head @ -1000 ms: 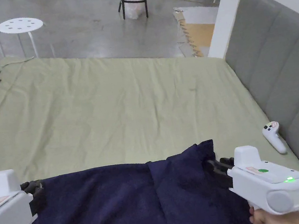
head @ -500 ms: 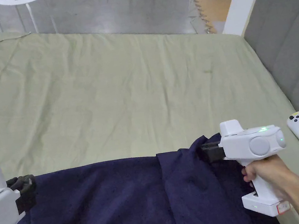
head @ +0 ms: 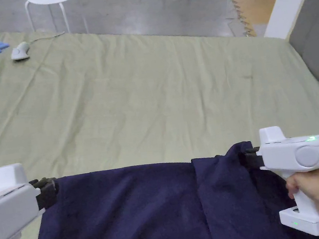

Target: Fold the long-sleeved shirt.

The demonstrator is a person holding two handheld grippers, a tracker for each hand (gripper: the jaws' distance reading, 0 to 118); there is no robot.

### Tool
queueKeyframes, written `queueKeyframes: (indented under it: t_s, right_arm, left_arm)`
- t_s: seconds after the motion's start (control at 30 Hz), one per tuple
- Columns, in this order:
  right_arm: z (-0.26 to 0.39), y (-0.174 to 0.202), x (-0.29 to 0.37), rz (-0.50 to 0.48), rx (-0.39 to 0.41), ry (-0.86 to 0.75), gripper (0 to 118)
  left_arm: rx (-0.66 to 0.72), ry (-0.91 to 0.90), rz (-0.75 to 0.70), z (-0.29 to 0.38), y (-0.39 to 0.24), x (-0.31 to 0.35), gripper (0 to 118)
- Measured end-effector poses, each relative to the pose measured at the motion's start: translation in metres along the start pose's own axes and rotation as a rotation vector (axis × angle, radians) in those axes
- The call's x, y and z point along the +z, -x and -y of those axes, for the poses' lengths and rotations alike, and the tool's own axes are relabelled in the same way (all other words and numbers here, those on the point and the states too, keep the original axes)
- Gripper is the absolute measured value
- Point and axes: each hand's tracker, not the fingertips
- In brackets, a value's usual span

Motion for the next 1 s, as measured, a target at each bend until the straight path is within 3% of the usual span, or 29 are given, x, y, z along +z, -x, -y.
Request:
queueKeyframes:
  t_s: [0.03, 0.07, 0.1, 0.17, 0.33, 0.4, 0.43, 0.5, 0.6, 0.77, 0.83, 1.0]
  right_arm:
    - [0.009, 0.022, 0.027, 0.005, 0.006, -0.032, 13]
    - [0.010, 0.025, 0.034, -0.003, 0.001, -0.050, 13]
    - [0.011, 0.026, 0.040, -0.007, -0.006, -0.060, 13]
    - [0.014, 0.032, 0.041, -0.006, 0.039, -0.072, 13]
    - [0.016, 0.028, 0.047, 0.004, 0.013, -0.092, 13]
    - [0.018, 0.029, 0.049, 0.011, 0.006, -0.094, 13]
    - [0.020, 0.026, 0.047, 0.029, -0.019, -0.097, 13]
    - [0.022, 0.024, 0.049, 0.029, -0.033, -0.099, 13]
    - [0.023, 0.022, 0.054, 0.038, -0.047, -0.113, 13]
    - [0.022, 0.020, 0.090, 0.012, -0.057, -0.213, 13]
    - [0.029, 0.027, 0.116, 0.008, -0.040, -0.260, 13]
    - [0.057, 0.031, 0.181, -0.007, 0.004, -0.369, 13]
  left_arm:
    - [0.000, 0.008, 0.000, -0.006, 0.006, -0.002, 73]
    - [0.003, 0.019, -0.015, -0.014, 0.020, -0.010, 98]
    - [0.006, 0.038, -0.025, -0.021, 0.029, -0.017, 109]
    - [0.002, 0.033, -0.022, -0.028, 0.041, -0.031, 111]
    - [-0.041, 0.199, 0.068, -0.026, 0.033, -0.078, 108]
    - [-0.067, 0.257, 0.054, -0.022, 0.033, -0.097, 102]
    - [-0.076, 0.265, 0.045, -0.018, 0.033, -0.103, 85]
    - [-0.120, 0.296, -0.028, -0.011, 0.032, -0.112, 39]
    - [-0.142, 0.218, 0.083, -0.006, 0.031, -0.100, 18]
    - [-0.175, 0.094, 0.090, -0.018, 0.019, -0.050, 16]
    - [-0.135, 0.017, 0.118, -0.020, 0.020, -0.026, 16]
    - [-0.197, -0.084, 0.175, -0.007, 0.022, 0.030, 16]
